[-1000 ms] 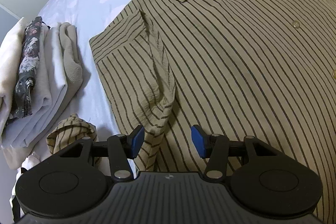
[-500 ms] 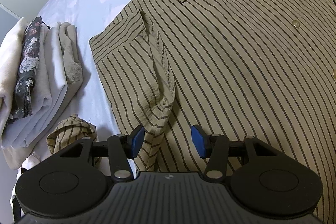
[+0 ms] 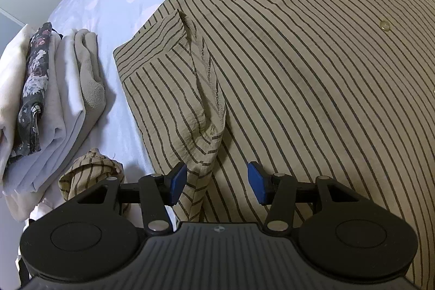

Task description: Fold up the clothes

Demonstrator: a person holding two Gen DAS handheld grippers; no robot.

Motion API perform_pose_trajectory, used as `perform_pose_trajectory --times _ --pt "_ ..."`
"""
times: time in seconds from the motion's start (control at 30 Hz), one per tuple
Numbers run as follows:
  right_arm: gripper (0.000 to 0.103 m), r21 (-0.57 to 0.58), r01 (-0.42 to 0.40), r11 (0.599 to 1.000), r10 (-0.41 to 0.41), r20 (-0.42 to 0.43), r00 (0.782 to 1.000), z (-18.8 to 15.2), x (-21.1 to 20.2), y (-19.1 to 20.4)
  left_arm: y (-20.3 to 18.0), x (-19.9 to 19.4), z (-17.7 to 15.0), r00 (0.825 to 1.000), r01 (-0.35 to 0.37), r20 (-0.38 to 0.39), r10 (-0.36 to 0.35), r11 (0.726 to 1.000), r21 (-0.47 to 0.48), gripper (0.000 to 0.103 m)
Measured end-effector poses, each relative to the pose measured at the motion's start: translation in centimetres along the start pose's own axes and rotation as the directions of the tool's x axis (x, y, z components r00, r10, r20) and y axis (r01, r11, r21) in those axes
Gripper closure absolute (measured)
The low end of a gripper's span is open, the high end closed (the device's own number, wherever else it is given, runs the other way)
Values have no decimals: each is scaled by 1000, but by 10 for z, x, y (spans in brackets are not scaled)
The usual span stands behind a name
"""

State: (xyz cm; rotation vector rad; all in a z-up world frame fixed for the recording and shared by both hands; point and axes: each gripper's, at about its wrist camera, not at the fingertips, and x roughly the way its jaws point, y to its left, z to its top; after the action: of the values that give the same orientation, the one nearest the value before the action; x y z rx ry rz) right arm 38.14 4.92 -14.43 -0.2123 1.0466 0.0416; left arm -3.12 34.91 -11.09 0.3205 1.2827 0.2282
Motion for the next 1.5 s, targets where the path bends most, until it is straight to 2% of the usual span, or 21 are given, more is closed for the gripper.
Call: perform_pose_trajectory --times 0.07,0.1,0.23,0.3,0.33,0.37,0.43,0.47,0.57,0.67,0.73,0.8,0.9,1.0,1.1,1.2,1.33,1.37,1.5 --pt "97 -33 46 998 -45 30 999 -1 -1 -3 1 0 1 1000 0 2 0 1000 -2 55" --pt "96 -26 42 999 -41 32 999 1 -2 -8 1 0 1 1000 0 3 0 1000 -3 56" --pt "89 -10 -54 998 55 32 998 1 -24 -19 1 -1 1 1000 1 6 -1 1000 -4 55" --pt "57 -38 -89 995 90 19 996 -5 -35 -16 -1 0 1 1000 -1 2 1 1000 2 55" --pt "56 -41 -101 994 102 10 995 -10 -38 -14 -1 0 0 1000 -2 1 2 1000 5 55" --pt "58 -32 -118 993 118 -2 993 -15 -40 -12 -2 0 1 1000 -3 0 3 1000 8 55" --pt "70 -24 -169 985 168 -24 985 -25 -45 -7 -3 -1 0 1000 -5 2 5 1000 8 55" --pt "81 -31 -179 983 178 -31 984 -31 -48 -4 -3 -2 0 1000 -6 5 6 1000 7 55" --pt "81 -98 -165 981 158 -69 985 -49 -40 9 -3 -4 0 1000 -6 11 6 1000 6 55" --pt "79 -79 -164 983 157 -95 983 -57 -17 10 -5 -5 0 1000 -9 9 9 1000 16 55" --pt "78 -86 -172 981 165 -82 983 -56 -17 10 -5 -5 1 1000 -14 7 14 1000 20 55" --pt "74 -77 -194 978 188 -78 979 -55 -26 7 -2 -7 1 1000 -20 15 20 1000 12 55" --pt "74 -62 -241 969 238 -55 970 -61 -53 -6 1 -15 2 999 -22 37 23 1000 -9 55" --pt "74 -97 -296 950 291 -54 955 -82 -86 -19 0 -21 2 998 -22 57 22 1000 -6 55" --pt "74 -137 -319 938 312 -72 947 -109 -111 -23 -3 -26 2 997 -26 70 25 1000 4 55" --pt "74 -167 -294 941 278 -113 954 -136 -117 -22 -5 -31 3 996 -32 80 32 999 5 55" --pt "74 -168 -239 956 218 -135 967 -155 -107 -24 -9 -41 3 994 -39 102 39 999 2 55" --pt "75 -165 -224 961 203 -138 970 -157 -103 -25 -9 -43 4 993 -41 107 40 999 2 55" --pt "97 -67 -269 961 256 -156 954 -165 -93 -37 -12 -52 5 991 -44 127 43 999 7 55"
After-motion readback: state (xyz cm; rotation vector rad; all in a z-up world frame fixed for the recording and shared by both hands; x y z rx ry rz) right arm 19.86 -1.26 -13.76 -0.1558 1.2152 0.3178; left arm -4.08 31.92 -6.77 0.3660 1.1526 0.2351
